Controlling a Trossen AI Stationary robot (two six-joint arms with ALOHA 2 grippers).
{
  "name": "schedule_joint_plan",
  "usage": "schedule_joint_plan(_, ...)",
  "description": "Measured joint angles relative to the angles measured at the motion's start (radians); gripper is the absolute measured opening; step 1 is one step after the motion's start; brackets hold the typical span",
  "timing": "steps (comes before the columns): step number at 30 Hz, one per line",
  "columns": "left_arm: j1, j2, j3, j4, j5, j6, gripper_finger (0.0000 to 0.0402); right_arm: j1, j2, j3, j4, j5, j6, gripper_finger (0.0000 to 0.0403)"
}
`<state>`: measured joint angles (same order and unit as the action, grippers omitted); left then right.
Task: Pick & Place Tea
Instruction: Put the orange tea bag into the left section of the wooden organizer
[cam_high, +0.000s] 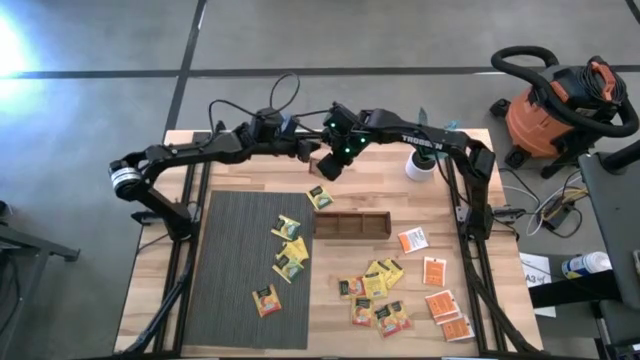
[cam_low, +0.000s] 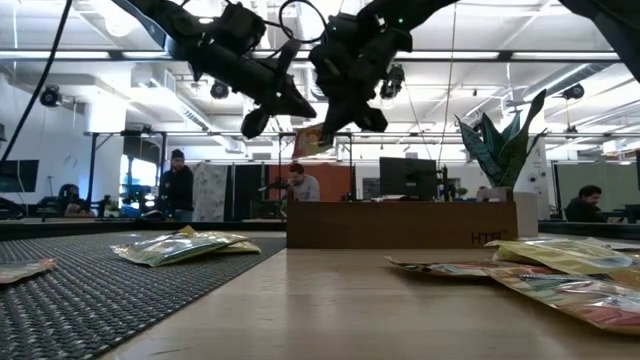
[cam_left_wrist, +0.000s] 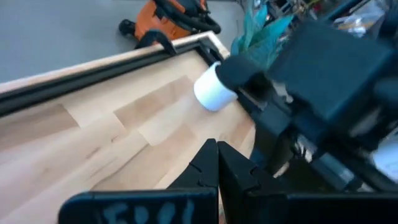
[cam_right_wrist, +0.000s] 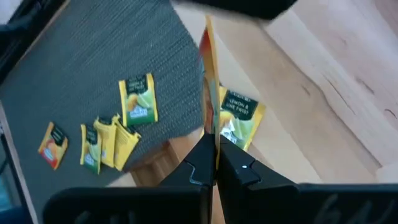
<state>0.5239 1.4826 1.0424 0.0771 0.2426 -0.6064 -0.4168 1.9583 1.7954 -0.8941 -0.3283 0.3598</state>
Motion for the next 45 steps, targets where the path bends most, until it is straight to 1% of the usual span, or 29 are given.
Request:
schedule_joint_plan(6, -0.023, 0.0, -0.002, -0.097, -0.074, 0.049, 0.0, 0.002, -0.005, 0.018, 0.016, -0.001, 0.001, 0.0008)
schedule_joint_plan(13, -0.026, 0.0, -0.018, -0.097, -0.077, 0.048, 0.0, 0.002, -0.006, 0.05, 0.001, 0.024, -0.007, 0.0008)
schedule_joint_plan(18, -0.026, 0.0, -0.02, -0.119, -0.084, 0.066, 0.0, 0.002, -0.013, 0.05, -0.013, 0.021, -0.01, 0.0008)
schedule_joint_plan(27, -0.044, 0.0, -0.063, -0.14, -0.085, 0.065, 0.0, -0.004, -0.064, 0.05, -0.095, 0.02, -0.072, 0.0008)
schedule_joint_plan(30, -0.056, 0.0, -0.072, -0.138, -0.084, 0.064, 0.0, -0.007, -0.068, 0.051, -0.168, 0.01, -0.149, 0.0008)
schedule_joint_plan(34, -0.066, -0.011, -0.095, -0.14, -0.084, 0.064, 0.0, 0.005, -0.062, 0.05, -0.374, 0.009, -0.391, 0.0008)
schedule_joint_plan(36, -0.072, -0.026, -0.108, -0.14, -0.084, 0.064, 0.0, 0.017, -0.053, 0.044, -0.46, 0.009, -0.47, 0.0008)
schedule_joint_plan(39, -0.084, -0.044, -0.126, -0.143, -0.083, 0.064, 0.0, 0.039, -0.032, 0.042, -0.503, 0.009, -0.527, 0.0008)
schedule_joint_plan(42, -0.098, -0.064, -0.146, -0.149, -0.083, 0.067, 0.0, 0.06, -0.011, 0.043, -0.506, 0.002, -0.577, 0.0008)
schedule_joint_plan(45, -0.109, -0.096, -0.174, -0.157, -0.083, 0.063, 0.0, 0.076, 0.028, 0.043, -0.509, -0.047, -0.611, 0.0008)
